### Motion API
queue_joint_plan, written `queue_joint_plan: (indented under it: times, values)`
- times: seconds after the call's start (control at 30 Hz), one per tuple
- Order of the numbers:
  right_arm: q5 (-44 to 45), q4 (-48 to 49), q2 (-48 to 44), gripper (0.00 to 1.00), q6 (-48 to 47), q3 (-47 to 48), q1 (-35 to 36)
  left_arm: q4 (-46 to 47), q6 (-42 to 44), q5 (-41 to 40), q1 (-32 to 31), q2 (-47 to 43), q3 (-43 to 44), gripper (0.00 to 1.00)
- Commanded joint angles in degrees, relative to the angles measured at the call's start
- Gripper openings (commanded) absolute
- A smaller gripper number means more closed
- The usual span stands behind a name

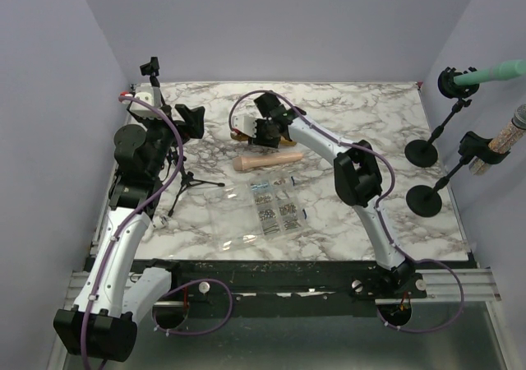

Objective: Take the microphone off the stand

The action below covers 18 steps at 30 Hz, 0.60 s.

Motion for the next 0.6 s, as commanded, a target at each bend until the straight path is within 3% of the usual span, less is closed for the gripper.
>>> queue_joint_plan:
  times: [0.0,0.57]
  values:
    - [-2.6,-2.5,2.4,0.08,-1.0,0.9,-0.3,0.2,-0.2,1.1,1.0,0.3,-0.6,0.94]
    - [-2.7,0.1,5.2,0.16,-0.5,0.7,-0.4,0.3,-0.3,1.1,1.7,-0.2,-0.8,0.94]
